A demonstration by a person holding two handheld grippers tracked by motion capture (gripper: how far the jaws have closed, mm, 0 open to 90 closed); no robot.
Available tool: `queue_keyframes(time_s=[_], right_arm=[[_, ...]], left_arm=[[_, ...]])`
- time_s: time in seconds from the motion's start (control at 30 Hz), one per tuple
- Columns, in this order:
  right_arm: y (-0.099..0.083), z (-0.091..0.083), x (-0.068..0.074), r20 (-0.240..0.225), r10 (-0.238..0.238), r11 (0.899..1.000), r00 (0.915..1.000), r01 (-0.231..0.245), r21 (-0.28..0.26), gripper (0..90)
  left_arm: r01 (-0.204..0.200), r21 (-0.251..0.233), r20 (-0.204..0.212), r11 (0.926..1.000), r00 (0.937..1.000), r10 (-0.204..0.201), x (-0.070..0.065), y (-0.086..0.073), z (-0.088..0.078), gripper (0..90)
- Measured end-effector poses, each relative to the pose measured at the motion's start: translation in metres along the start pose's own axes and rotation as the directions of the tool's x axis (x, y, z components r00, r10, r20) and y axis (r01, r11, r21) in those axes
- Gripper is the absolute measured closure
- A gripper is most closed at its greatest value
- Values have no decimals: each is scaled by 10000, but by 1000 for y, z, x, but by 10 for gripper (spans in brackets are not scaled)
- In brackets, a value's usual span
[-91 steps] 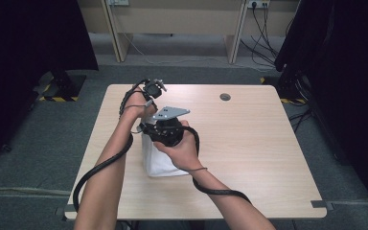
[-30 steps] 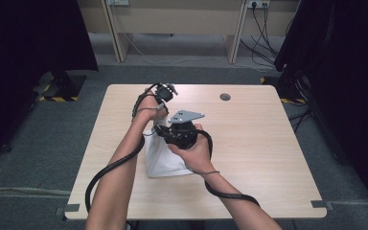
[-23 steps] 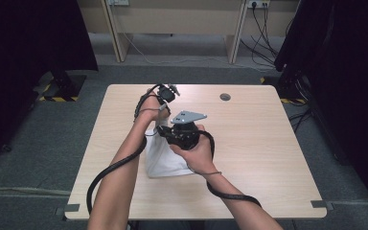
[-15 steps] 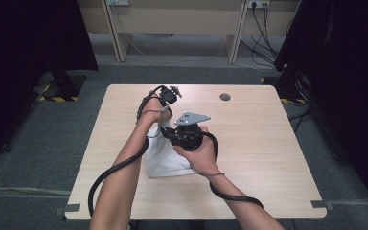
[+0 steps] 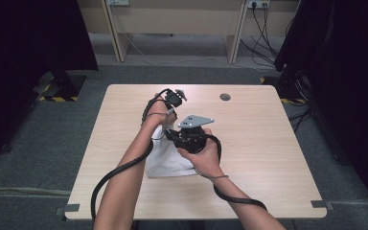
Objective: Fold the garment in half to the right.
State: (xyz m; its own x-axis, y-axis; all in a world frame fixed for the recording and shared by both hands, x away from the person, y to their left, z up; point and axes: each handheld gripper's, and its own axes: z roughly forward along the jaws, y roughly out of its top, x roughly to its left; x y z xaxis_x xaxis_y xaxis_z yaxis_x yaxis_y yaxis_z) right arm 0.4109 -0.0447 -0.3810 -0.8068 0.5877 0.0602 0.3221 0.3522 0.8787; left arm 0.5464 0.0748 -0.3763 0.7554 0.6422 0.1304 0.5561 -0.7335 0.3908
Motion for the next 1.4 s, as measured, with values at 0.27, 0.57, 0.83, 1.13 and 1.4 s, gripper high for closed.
queue_keyframes(time_s=[0.27,0.57,0.83,1.13,1.4], right_arm=[[-5,-4,-2,47,32,10000,10000,-32,-2,829],[-9,-7,-4,98,93,10000,9999,-93,-11,829],[-10,-9,-3,80,124,9999,9999,-124,4,829],[-12,-12,-4,144,185,9998,9997,-185,-7,829],[-16,-16,-6,209,241,9997,9995,-241,0,829]], left_arm=[[-221,-63,126,9997,9997,222,-8,7,3,865],[-359,-61,198,9993,9992,360,-13,10,5,866],[-500,-116,246,9987,9984,503,-17,14,4,865],[-593,-119,286,9982,9978,597,-21,16,6,865],[-694,-114,343,9975,9970,698,-24,19,9,865]])
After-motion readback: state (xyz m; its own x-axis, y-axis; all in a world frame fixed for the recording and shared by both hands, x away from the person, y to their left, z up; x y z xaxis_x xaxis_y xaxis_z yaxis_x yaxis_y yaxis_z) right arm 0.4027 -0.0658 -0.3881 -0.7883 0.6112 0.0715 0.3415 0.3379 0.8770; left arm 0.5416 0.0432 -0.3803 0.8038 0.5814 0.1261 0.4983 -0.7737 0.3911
